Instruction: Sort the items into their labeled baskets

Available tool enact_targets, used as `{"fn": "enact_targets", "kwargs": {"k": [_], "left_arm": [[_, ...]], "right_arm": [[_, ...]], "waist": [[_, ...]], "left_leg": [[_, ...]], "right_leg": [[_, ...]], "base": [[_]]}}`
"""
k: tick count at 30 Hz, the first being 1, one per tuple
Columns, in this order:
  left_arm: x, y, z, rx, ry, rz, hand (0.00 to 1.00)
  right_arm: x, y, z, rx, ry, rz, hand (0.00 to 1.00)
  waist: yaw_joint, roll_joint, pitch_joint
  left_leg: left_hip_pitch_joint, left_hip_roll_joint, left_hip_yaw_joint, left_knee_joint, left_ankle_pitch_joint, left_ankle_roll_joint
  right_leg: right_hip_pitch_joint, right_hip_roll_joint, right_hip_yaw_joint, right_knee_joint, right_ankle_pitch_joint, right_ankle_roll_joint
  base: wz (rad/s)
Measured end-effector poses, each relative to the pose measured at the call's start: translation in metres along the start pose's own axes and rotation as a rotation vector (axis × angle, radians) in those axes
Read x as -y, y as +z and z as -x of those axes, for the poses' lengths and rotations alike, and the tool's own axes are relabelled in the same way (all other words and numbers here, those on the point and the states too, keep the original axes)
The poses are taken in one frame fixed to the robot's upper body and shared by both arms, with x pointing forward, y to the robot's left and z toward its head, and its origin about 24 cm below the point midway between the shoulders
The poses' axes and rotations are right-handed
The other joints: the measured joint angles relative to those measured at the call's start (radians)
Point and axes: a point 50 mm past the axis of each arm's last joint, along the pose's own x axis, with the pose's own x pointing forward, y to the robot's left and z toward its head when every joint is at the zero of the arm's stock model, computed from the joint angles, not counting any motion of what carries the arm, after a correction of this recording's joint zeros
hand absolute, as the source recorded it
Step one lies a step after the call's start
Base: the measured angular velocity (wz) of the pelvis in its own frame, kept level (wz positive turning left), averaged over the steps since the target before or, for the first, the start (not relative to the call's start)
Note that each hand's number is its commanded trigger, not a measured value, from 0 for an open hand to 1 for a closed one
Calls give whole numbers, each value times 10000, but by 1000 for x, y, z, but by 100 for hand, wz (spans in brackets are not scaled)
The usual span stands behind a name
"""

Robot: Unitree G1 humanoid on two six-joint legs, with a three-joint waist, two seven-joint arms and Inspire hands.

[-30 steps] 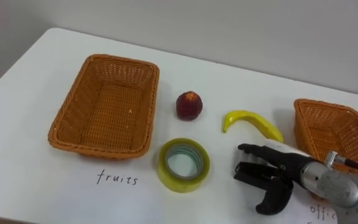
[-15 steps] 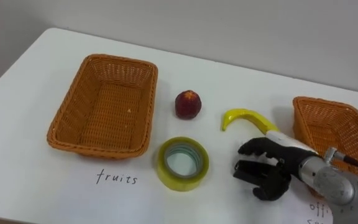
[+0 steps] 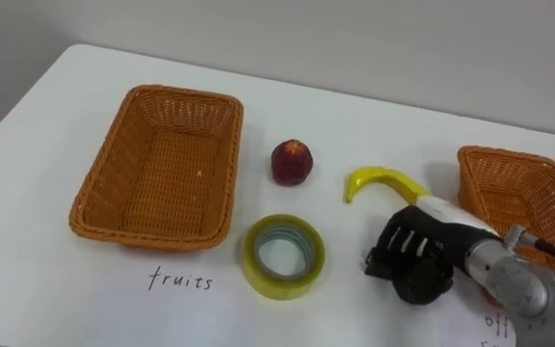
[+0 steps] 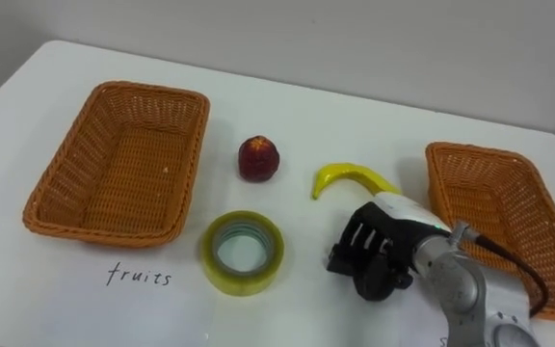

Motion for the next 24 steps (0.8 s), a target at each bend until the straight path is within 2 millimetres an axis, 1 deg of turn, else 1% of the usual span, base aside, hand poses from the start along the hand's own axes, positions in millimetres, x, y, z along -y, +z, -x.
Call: {"fn": "enact_targets", "kwargs": {"k": [3, 10, 13, 16, 17, 19, 20, 21, 22, 24], "left_arm": [[0, 0, 0, -6, -1, -1, 0], [-1, 1, 0, 64, 192, -30, 0], [-1, 0, 0, 57, 367, 19, 0], [4, 1, 1, 85, 379, 102, 0], [6, -3, 2, 41, 422, 142, 0], [9, -10, 4, -36, 423, 171, 0], [8, -14, 5, -67, 447, 163, 0], [7, -16, 6, -64, 558, 195, 0], [7, -18, 6, -107, 609, 191, 0], [6, -23, 7, -201, 681, 175, 0]], "right_arm": [[0, -1, 0, -52, 45, -37, 100], [-2, -1, 0, 60, 50, -227, 100], [-1, 0, 0, 166, -66, -337, 100], [4, -1, 2, 393, -417, -611, 100], [9, 0, 4, 557, -667, -734, 100], [20, 2, 11, 890, -1325, -789, 100], [29, 3, 17, 1119, -1937, -848, 100], [37, 4, 21, 1330, -2512, -992, 100], [41, 3, 24, 1387, -2785, -1039, 100], [55, 2, 34, 1698, -3926, -1356, 100]], "waist": [[8, -47, 2], [-22, -38, 0], [-74, 32, -4], [-135, 193, 33], [-219, 238, 22], [-365, 311, 27], [-511, 345, 26], [-620, 347, 26], [-646, 344, 26], [-708, 315, 28]], "left_leg": [[-40, 0, -20, 3, 0, 0], [-8, -4, -16, 72, 0, 1], [-2, -7, -3, 78, 0, 1], [20, -11, 20, 67, 1, 3], [27, -17, 16, 42, 12, 19], [53, -19, 5, 4, 17, 25], [59, -16, 0, 0, 18, 24], [59, -14, -7, -4, 19, 22], [59, -13, -8, -4, 19, 22], [58, -11, 15, -2, 19, 22]], "right_leg": [[-10, -1, -10, 4, 4, -4], [-16, 4, 15, 9, 25, -3], [-2, 1, 27, 12, 25, -2], [0, 1, 90, 15, 25, -2], [5, -8, 79, 19, 25, -1], [27, -14, 62, 20, 24, -1], [37, -12, 51, 7, 23, 1], [41, -9, 40, -5, 23, 1], [41, -7, 39, -9, 23, 2], [26, -5, 42, -8, 23, 2]], "base": [[0], [-1], [-1], [-3], [4], [2], [0], [0], [0], [0]]}}
